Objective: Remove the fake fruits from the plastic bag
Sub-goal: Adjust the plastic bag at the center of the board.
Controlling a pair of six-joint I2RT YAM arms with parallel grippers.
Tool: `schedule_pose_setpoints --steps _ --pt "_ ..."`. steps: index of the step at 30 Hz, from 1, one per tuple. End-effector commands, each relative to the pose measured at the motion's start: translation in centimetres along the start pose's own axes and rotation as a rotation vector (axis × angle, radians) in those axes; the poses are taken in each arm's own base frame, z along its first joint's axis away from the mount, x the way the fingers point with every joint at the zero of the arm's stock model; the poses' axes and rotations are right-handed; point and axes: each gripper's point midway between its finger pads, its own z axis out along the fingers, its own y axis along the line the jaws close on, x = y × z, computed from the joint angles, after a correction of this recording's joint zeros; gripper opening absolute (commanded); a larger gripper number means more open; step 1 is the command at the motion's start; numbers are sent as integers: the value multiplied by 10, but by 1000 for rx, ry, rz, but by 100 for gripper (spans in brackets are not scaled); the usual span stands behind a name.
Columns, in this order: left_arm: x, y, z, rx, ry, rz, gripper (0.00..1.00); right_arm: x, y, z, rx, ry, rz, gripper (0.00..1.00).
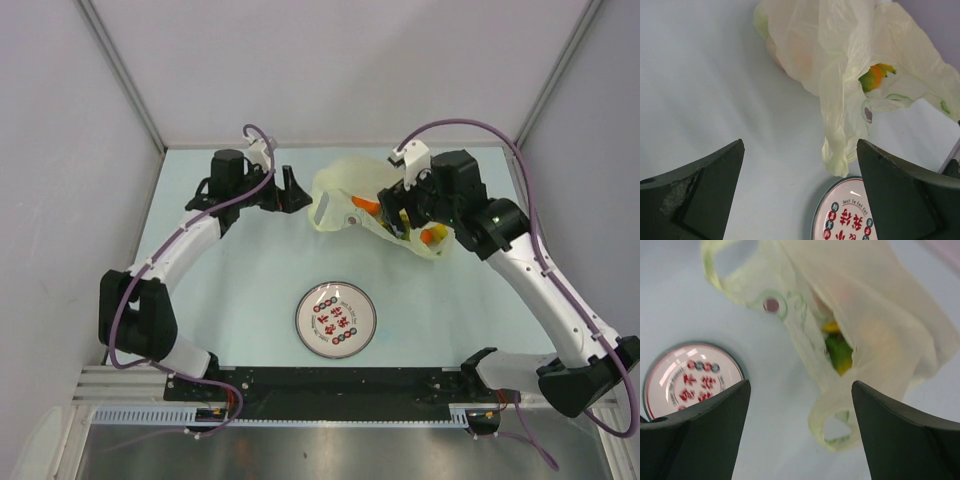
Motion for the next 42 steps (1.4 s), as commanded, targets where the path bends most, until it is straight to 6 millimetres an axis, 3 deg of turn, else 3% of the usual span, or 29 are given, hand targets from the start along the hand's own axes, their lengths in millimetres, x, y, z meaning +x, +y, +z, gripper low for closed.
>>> schedule_pose_setpoints --steps 1,6,9,11,12,13,14,15,16,17,19,20,22,23,25,26,27,28,29,30,32,33,36,37,39,40,41,42 --pt "-11 -40 6 152 -57 -3 100 77 -6 -20 40 267 -32 86" --pt "-3 -41 10 117 -6 27 100 119 -3 -6 34 361 -18 85" --pt "6 -28 20 65 34 25 100 137 -18 7 105 416 -17 82" --pt "11 -18 32 41 69 6 100 149 -34 13 169 467 -4 77" --pt "12 -17 35 39 78 -1 98 150 -40 15 194 470 0 67" --pt "15 -14 39 39 95 -3 92 154 -57 14 244 485 8 58" --pt "12 -8 47 26 101 -4 72 158 -65 18 262 504 11 47" --pt "12 -5 53 19 107 -6 57 156 -74 20 278 501 16 25" --pt "7 -3 57 30 97 -9 36 156 -81 24 287 506 23 13" --pt "0 -1 67 50 95 -11 1 144 -99 30 315 481 56 4" --pt "-17 1 74 67 74 5 0 119 -107 44 276 412 95 0" --pt "-45 -7 75 109 30 41 0 83 -122 50 293 311 93 0" --pt "-72 4 77 110 -23 67 0 54 -135 75 278 240 87 0" --pt "-104 -2 71 128 -89 102 0 5 -151 78 303 105 85 0" --pt "-139 8 65 144 -164 116 0 -19 -169 102 300 41 108 0" --pt "-176 -1 53 162 -239 158 0 -42 -180 105 315 -26 125 0" --pt "-191 -1 49 169 -268 170 0 -78 -196 95 345 -118 122 0" --pt "-205 6 46 157 -304 186 0 -82 -207 109 348 -136 130 0" --pt "-234 -3 32 148 -372 239 0 -102 -217 107 364 -205 125 0" --pt "-248 -2 27 114 -409 260 0 -130 -231 95 382 -294 148 0" --pt "-271 -20 9 134 -477 320 0 -145 -247 97 392 -360 178 0" --pt "-277 -27 3 146 -494 340 0 -163 -253 83 406 -414 180 0" --pt "-280 -54 -23 196 -507 361 0 -172 -251 64 406 -449 174 0" --pt "-275 -65 -34 221 -494 365 0 -169 -244 51 402 -452 165 0" --pt "-256 -69 -40 237 -441 348 0 -160 -229 42 365 -435 100 0" --pt "-230 -61 -31 241 -371 305 0 -120 -219 65 333 -346 102 0" --pt "-221 -70 -44 249 -356 310 0 -120 -206 46 325 -358 64 0" --pt "-200 -64 -41 245 -300 303 0 -100 -199 50 317 -320 56 0"
